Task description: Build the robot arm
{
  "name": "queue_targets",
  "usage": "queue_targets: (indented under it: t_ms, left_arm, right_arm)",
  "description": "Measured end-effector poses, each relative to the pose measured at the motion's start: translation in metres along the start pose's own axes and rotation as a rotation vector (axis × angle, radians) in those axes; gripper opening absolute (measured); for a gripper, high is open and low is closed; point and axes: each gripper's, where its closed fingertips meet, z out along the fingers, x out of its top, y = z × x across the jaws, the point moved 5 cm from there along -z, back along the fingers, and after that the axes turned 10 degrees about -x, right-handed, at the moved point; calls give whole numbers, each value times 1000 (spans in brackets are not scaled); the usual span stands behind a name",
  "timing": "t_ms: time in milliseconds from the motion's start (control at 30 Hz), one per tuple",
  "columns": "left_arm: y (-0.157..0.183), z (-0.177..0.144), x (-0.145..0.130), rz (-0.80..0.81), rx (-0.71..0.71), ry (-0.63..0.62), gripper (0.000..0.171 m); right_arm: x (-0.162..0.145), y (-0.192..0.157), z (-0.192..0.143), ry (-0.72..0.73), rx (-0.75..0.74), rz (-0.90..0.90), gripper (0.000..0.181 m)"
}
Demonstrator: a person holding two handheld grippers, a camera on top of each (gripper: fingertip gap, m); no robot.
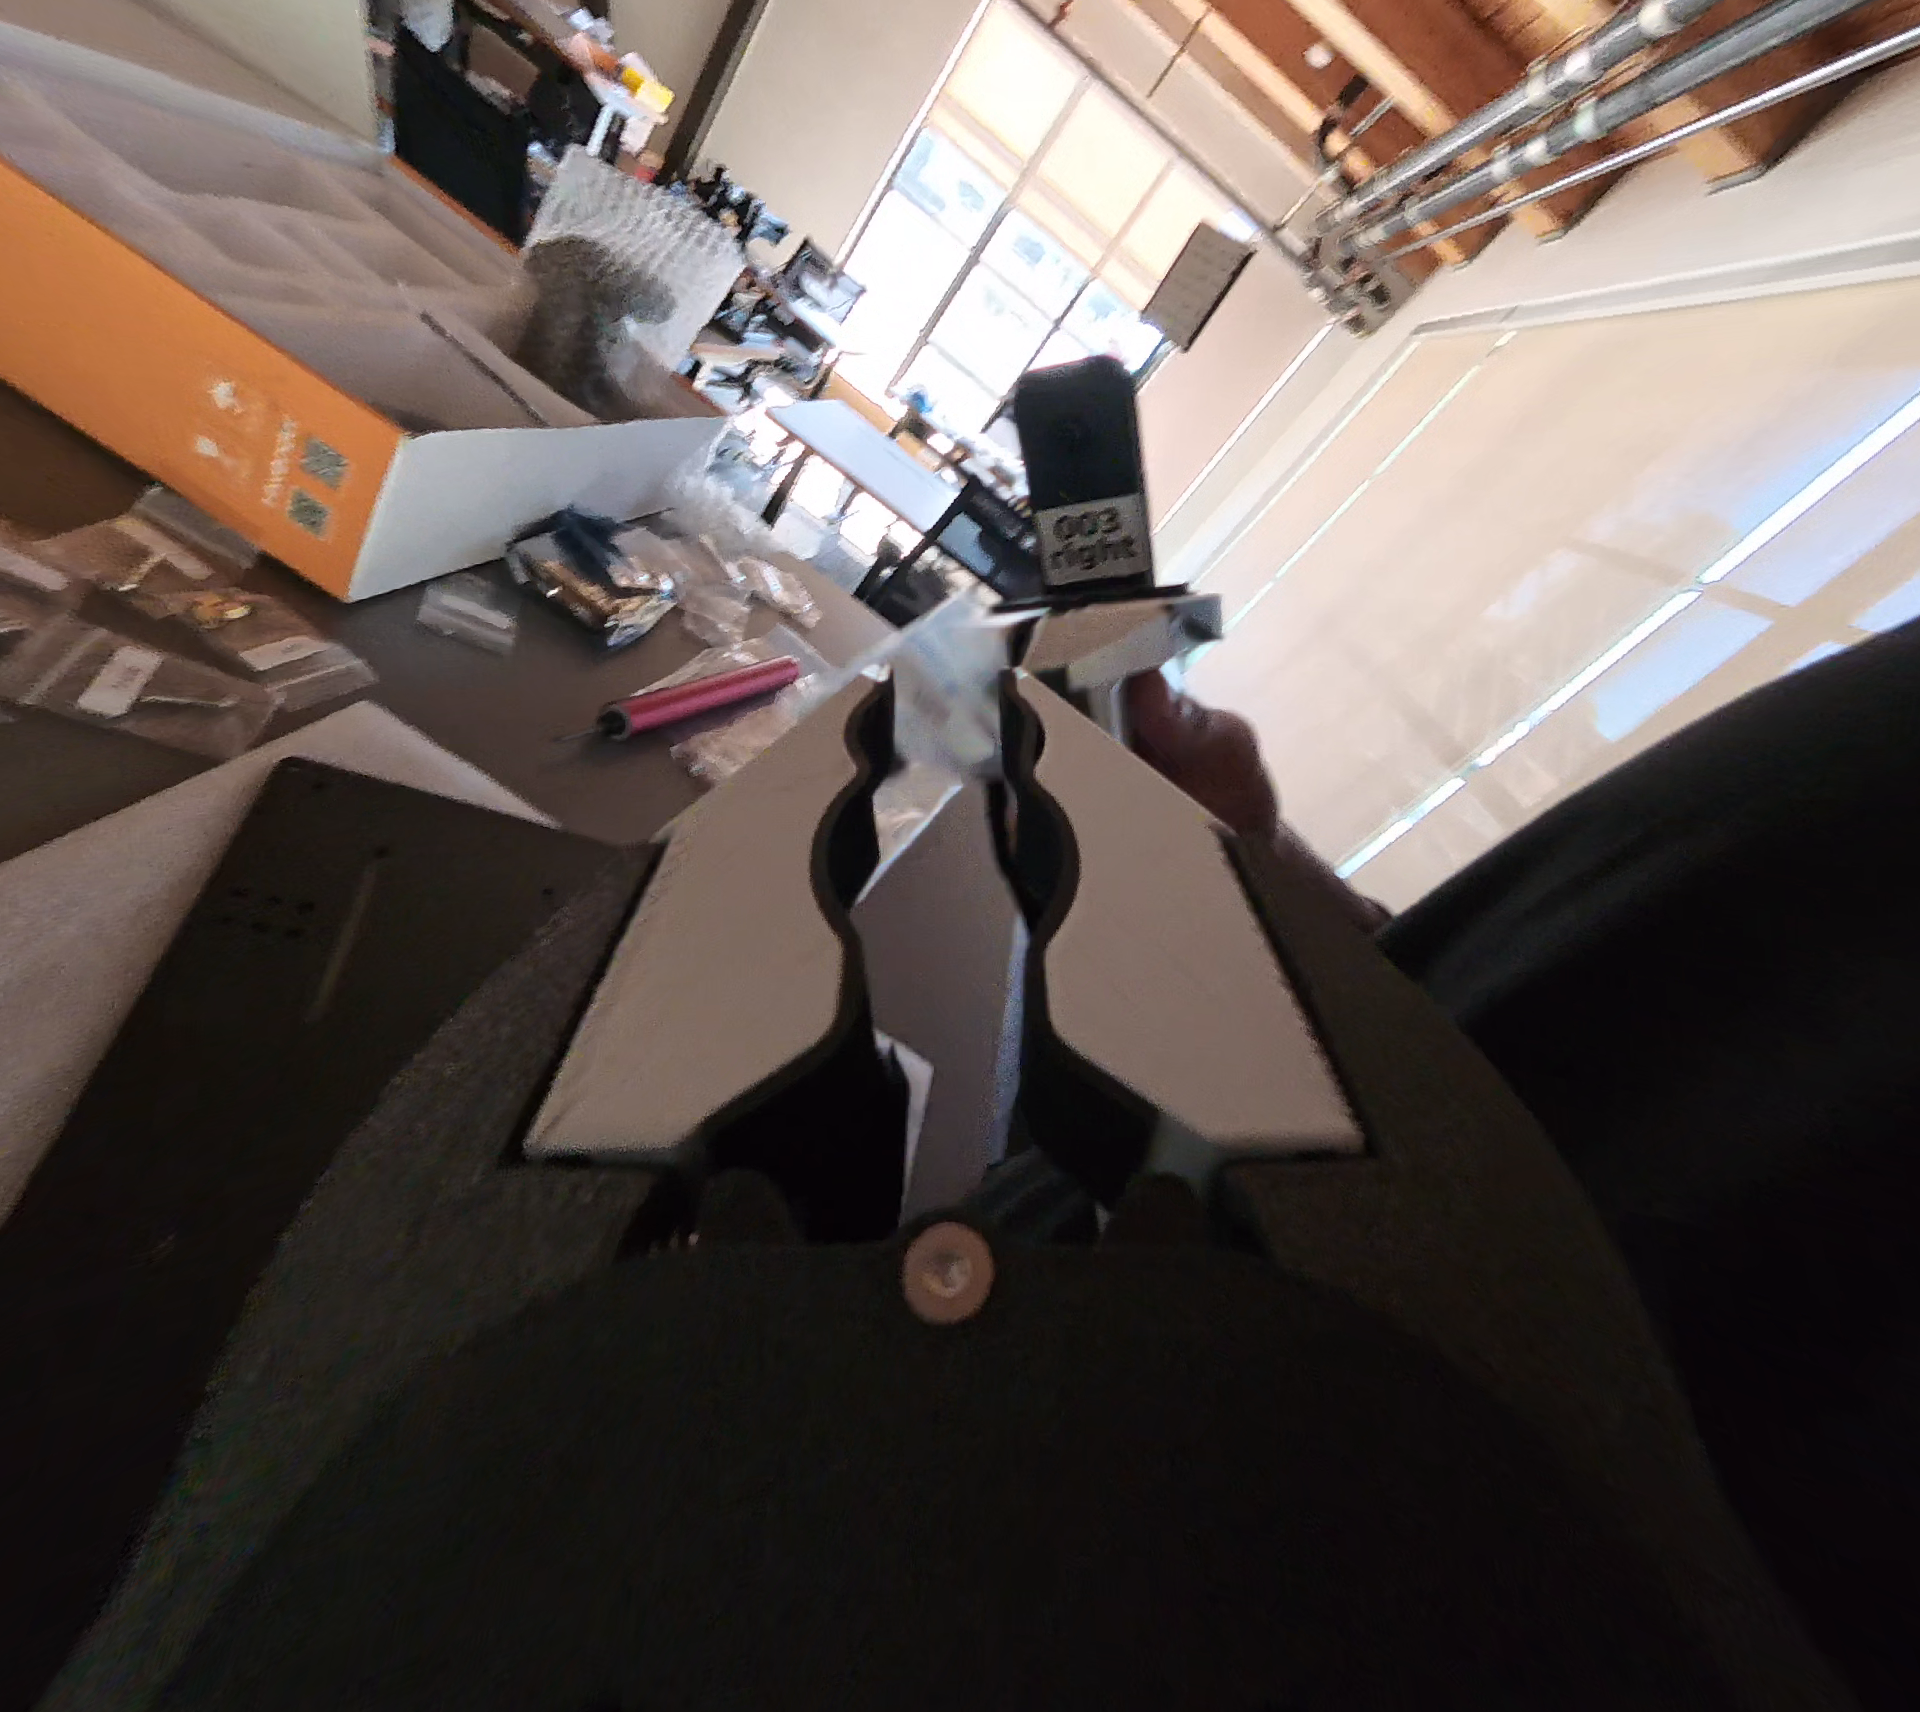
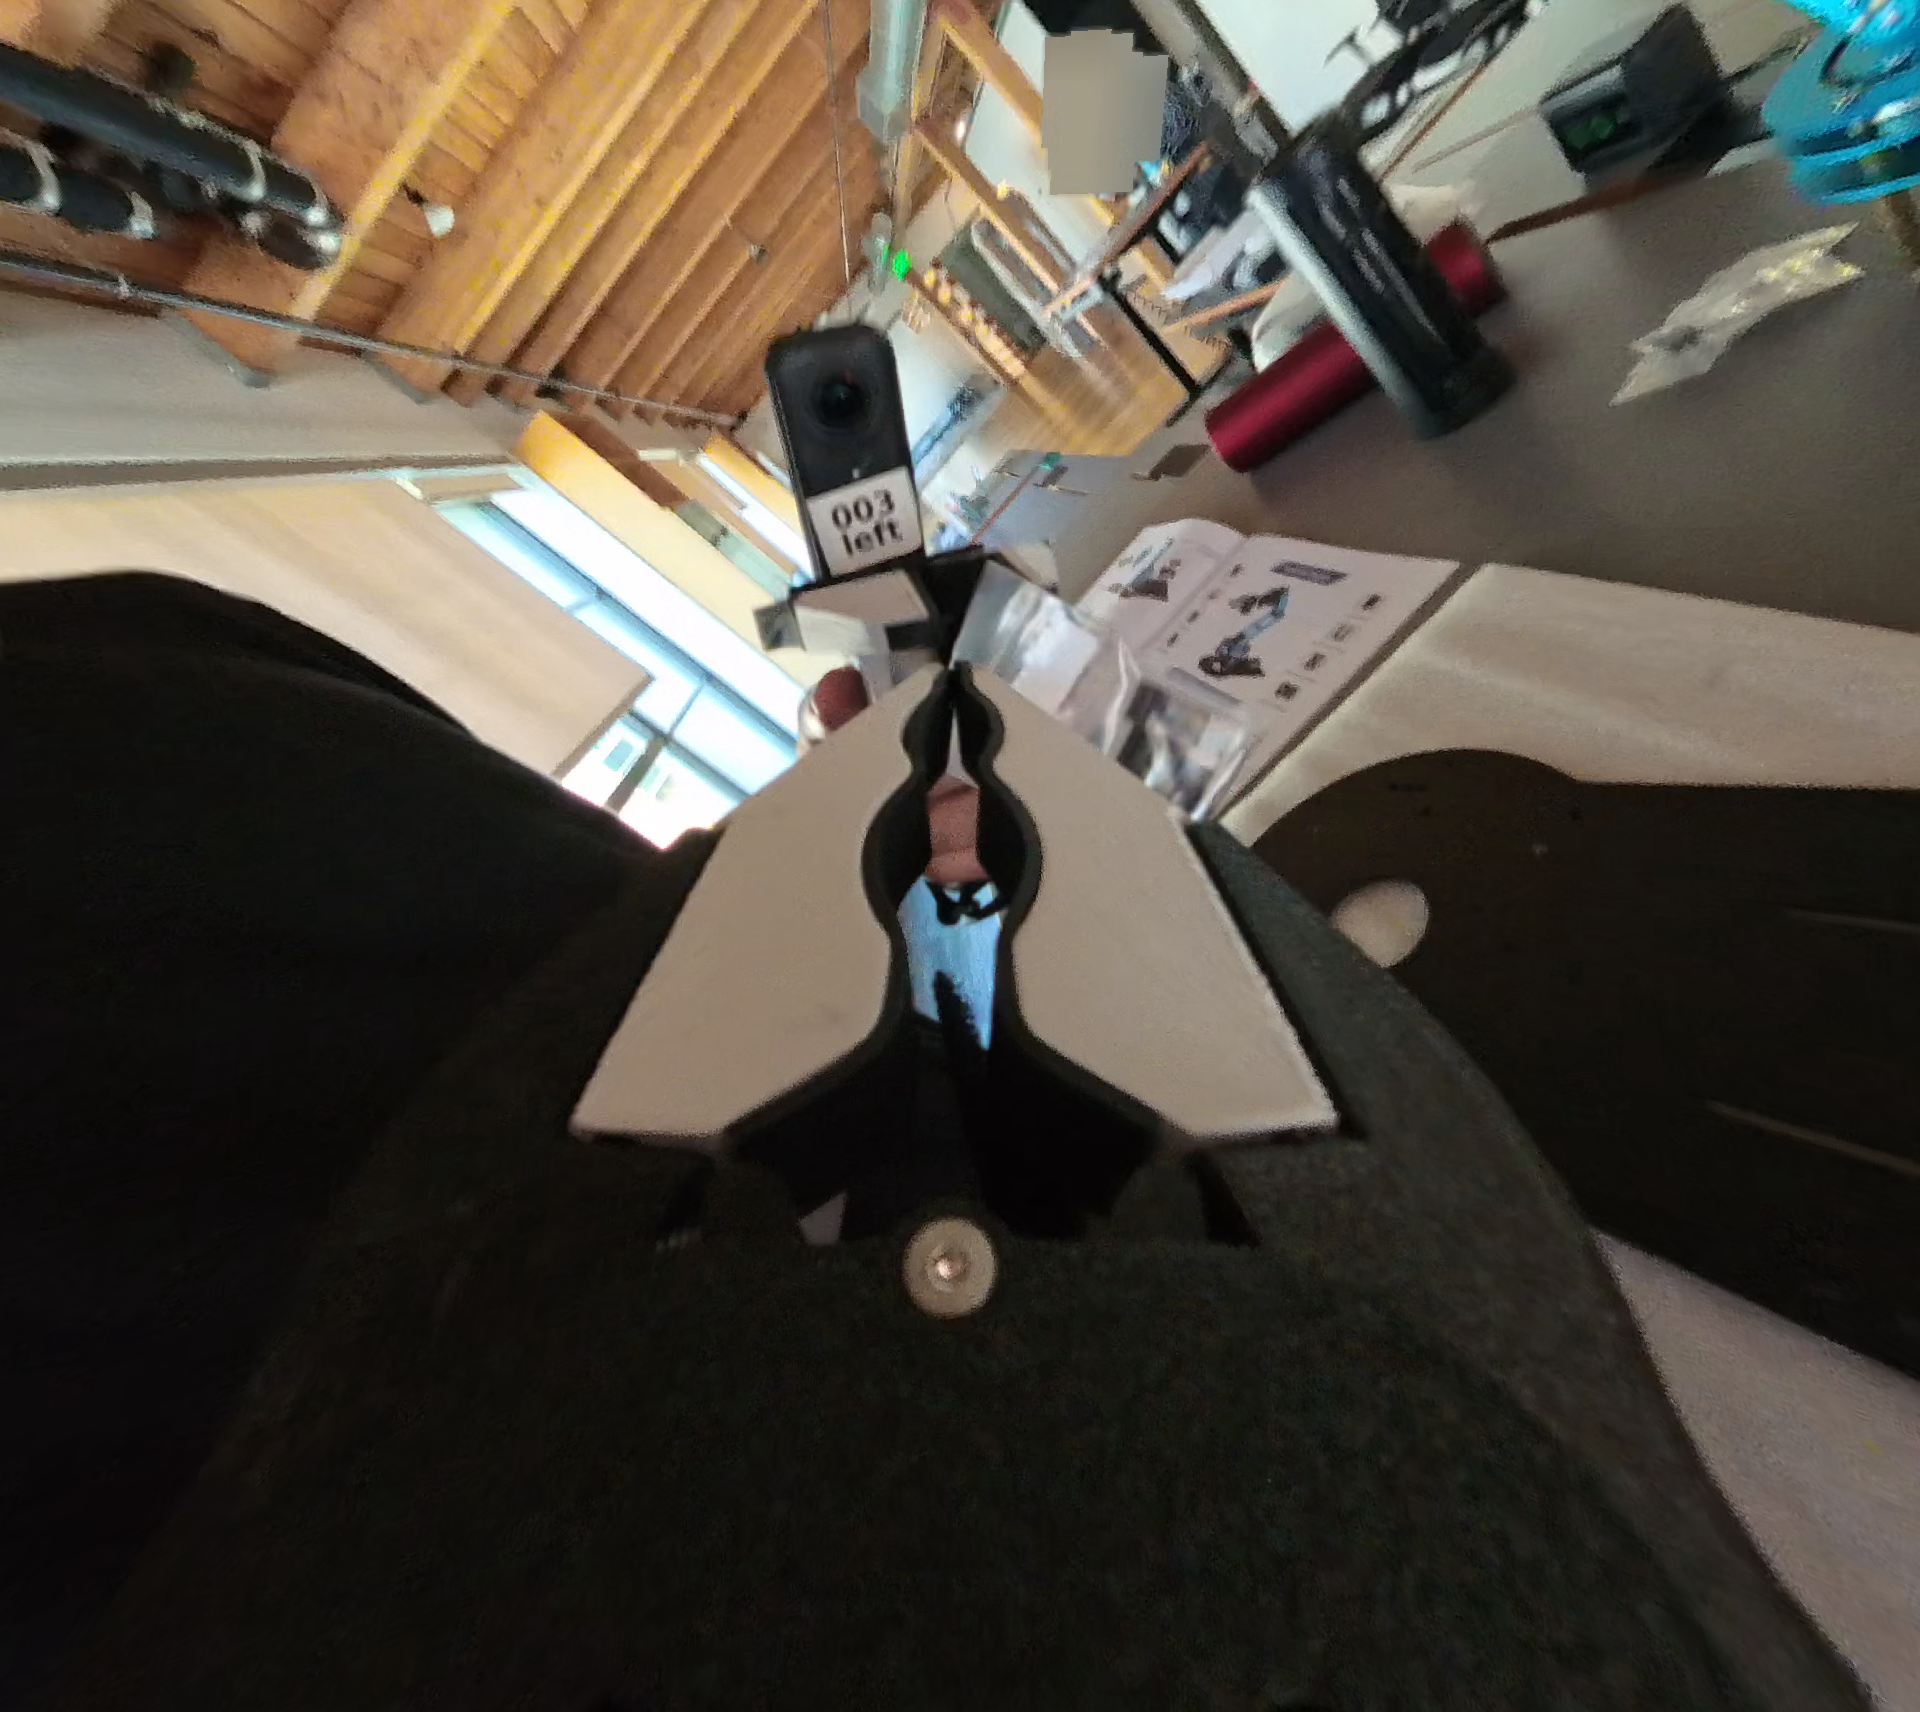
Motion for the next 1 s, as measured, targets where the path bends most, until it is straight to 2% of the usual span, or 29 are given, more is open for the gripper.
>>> queue_targets:
  t_ms: [100,233,333,533,633,867,1000]
  left_arm:
    - [-2,-2,-4,-12,22,-36,20]
    - [-1,2,-2,-206,-105,34,18]
    - [-7,0,-5,-252,-113,31,9]
    - [-4,0,-8,-225,-101,0,2]
    - [-3,-1,-8,-149,-77,-32,0]
    - [-1,-5,-6,-84,-60,-67,0]
    - [-5,-6,-10,-59,-13,-96,0]
  right_arm:
    - [6,1,-4,50,-37,-38,0]
    - [-3,0,4,-24,-95,-133,0]
    - [-6,0,6,-34,-115,-155,0]
    - [-7,-3,9,-43,-129,-184,0]
    - [-7,-2,9,-52,-140,-192,0]
    - [-5,4,4,-8,-72,-38,0]
    - [-8,9,5,-18,-114,-37,0]
